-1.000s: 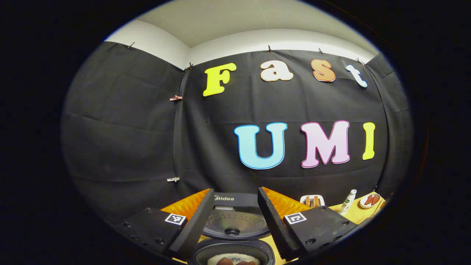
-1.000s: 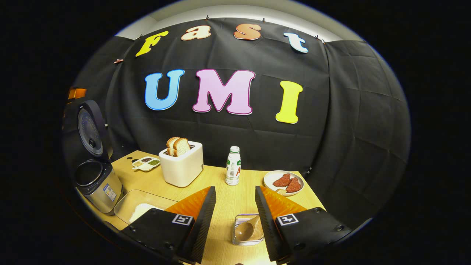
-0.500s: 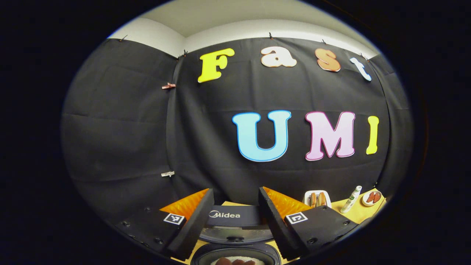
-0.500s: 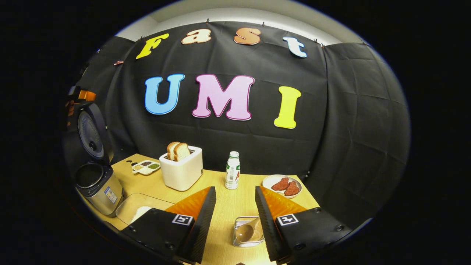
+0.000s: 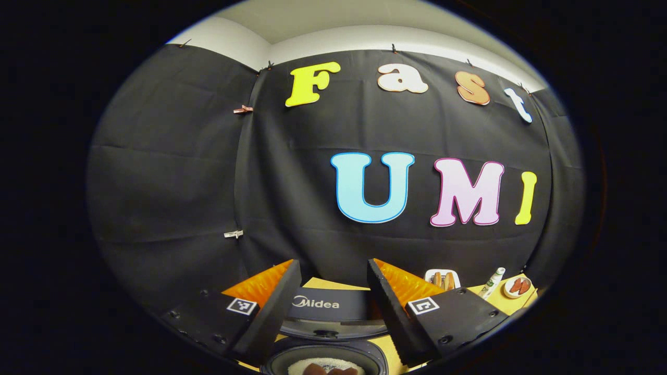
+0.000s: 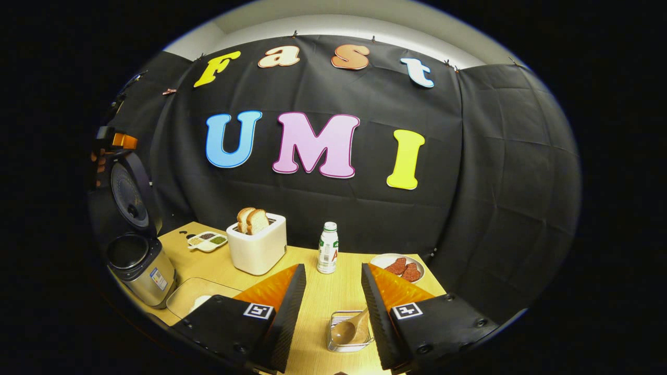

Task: Close the left gripper, press the button to open the rice cooker; take a wooden spoon from the chopstick holder with the right hand, scoop a spoonful of rice and pour it into the rice cooker, then put the wooden spoon back into the chopstick holder.

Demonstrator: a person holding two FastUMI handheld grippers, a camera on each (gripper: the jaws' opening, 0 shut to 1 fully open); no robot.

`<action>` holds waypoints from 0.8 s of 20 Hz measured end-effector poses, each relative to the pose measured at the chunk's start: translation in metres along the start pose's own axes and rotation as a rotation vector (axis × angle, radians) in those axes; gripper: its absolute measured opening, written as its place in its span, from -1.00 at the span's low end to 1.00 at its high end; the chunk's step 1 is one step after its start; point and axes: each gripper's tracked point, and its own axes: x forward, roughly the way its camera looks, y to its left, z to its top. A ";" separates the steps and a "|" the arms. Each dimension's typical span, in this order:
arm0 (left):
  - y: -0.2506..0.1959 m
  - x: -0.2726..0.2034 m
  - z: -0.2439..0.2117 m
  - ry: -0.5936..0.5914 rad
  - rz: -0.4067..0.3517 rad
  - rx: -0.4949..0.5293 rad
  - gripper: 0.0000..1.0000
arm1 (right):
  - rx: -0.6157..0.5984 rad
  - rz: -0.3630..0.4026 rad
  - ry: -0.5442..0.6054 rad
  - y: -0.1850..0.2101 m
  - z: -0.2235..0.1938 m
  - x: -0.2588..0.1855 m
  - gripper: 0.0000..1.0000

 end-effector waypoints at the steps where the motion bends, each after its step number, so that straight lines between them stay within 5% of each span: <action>1: -0.001 -0.007 -0.003 0.006 -0.001 0.011 0.80 | -0.001 0.005 0.001 0.001 0.001 -0.002 0.36; 16: 0.001 -0.130 -0.102 0.076 0.075 0.000 0.81 | 0.045 0.065 -0.074 0.011 0.024 -0.039 0.35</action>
